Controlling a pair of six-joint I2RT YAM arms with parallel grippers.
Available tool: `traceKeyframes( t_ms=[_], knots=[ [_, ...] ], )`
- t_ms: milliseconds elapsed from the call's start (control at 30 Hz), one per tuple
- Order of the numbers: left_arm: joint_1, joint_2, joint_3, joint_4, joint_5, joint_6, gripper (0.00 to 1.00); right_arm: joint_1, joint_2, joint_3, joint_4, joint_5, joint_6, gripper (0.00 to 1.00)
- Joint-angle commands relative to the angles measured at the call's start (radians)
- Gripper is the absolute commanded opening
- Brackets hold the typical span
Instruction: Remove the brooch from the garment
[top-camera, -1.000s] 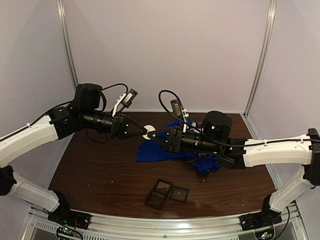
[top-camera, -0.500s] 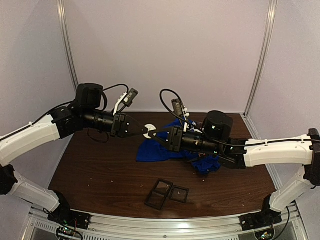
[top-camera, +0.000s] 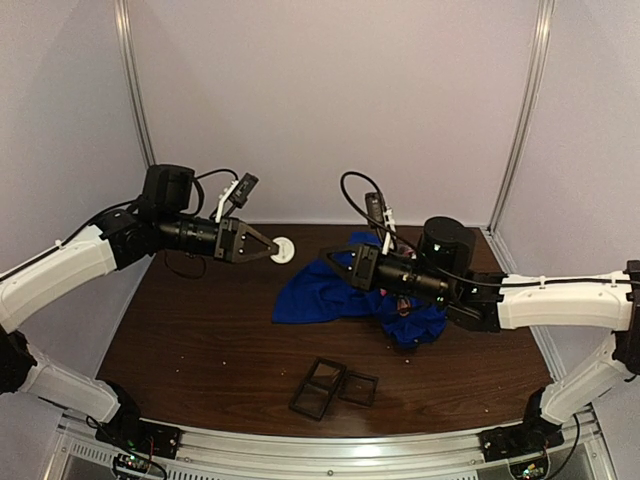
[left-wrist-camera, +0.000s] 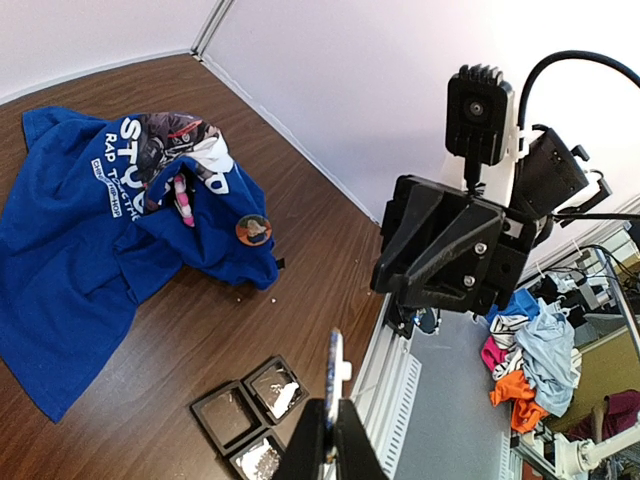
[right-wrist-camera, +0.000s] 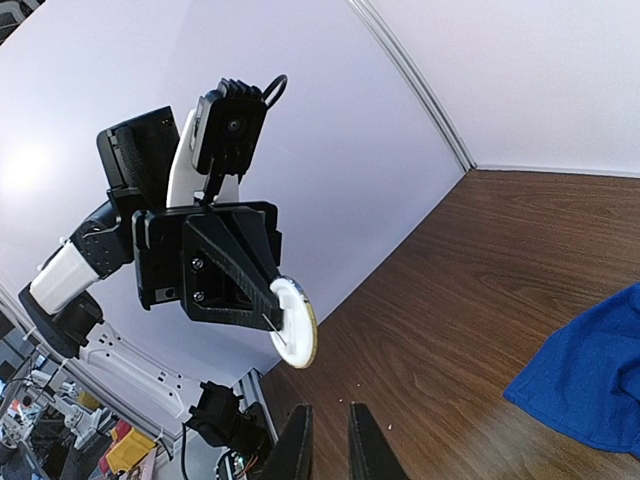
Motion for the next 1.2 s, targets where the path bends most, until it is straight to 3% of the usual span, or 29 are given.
traceKeyframes(
  t_ms=[0, 200, 400, 667, 1167],
  knots=[
    [-0.006, -0.012, 0.003, -0.01, -0.01, -0.006, 0.0, 0.003, -0.023, -0.009, -0.015, 0.002, -0.023, 0.17],
    [-0.006, -0.012, -0.002, 0.021, 0.096, 0.001, 0.0, 0.004, 0.0, 0.027, 0.016, -0.218, -0.124, 0.53],
    [-0.007, -0.016, -0.01, 0.044, 0.149, 0.009, 0.0, 0.012, 0.041, 0.085, -0.035, -0.255, -0.17, 0.66],
    [-0.029, -0.016, -0.017, 0.054, 0.18, 0.022, 0.0, 0.018, 0.104, 0.145, -0.054, -0.277, -0.183, 0.65],
    [-0.048, -0.015, -0.013, 0.038, 0.197, 0.051, 0.0, 0.019, 0.15, 0.169, -0.034, -0.25, -0.148, 0.45]
  ],
)
